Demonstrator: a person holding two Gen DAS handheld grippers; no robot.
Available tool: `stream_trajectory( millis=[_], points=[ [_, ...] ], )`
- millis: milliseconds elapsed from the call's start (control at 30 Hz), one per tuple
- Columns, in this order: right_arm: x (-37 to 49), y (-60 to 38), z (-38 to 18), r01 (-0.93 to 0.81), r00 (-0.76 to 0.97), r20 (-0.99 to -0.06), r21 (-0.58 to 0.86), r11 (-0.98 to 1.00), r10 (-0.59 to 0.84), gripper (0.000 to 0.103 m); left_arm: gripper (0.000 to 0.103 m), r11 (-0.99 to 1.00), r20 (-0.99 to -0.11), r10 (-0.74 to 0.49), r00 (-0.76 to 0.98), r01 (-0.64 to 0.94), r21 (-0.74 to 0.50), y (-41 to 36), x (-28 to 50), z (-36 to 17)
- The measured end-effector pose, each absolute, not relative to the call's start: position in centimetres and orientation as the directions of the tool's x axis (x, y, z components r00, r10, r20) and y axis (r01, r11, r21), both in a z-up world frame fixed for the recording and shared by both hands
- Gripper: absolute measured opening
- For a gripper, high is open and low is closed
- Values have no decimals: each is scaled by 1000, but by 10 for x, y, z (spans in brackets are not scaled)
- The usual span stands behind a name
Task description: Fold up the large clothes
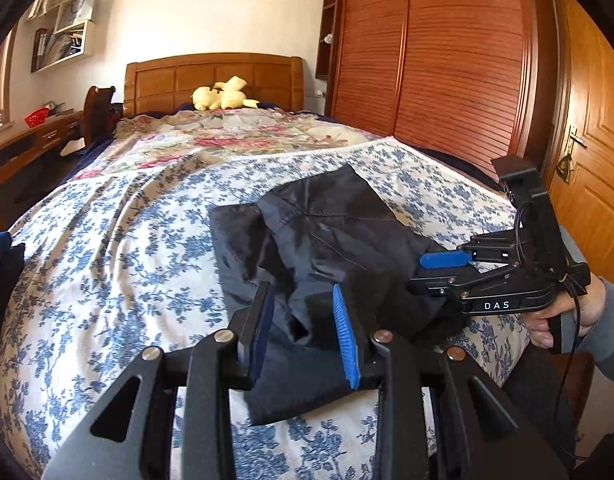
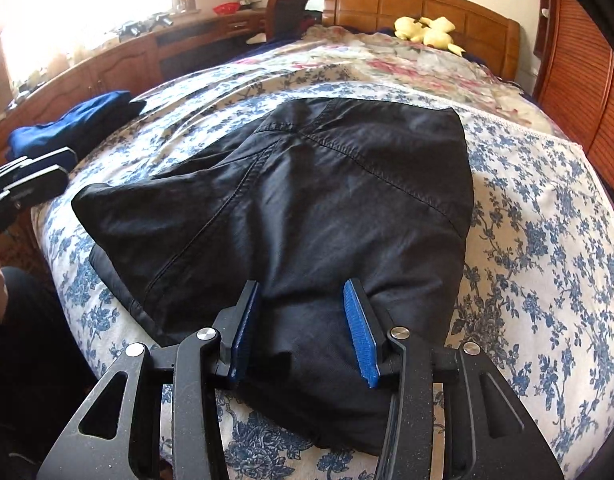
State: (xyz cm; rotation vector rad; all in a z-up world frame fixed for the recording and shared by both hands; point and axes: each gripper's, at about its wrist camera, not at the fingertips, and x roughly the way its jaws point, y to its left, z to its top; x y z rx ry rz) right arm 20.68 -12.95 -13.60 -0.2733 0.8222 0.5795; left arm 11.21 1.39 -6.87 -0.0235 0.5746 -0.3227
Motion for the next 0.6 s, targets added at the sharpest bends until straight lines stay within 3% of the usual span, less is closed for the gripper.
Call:
stream_trajectory(
  millis=[600],
  points=[
    [205,-132,-137,-578,555,-733,0,816,394,44,29,952,-625,-269,733,302,-55,-10,133,-96]
  ],
)
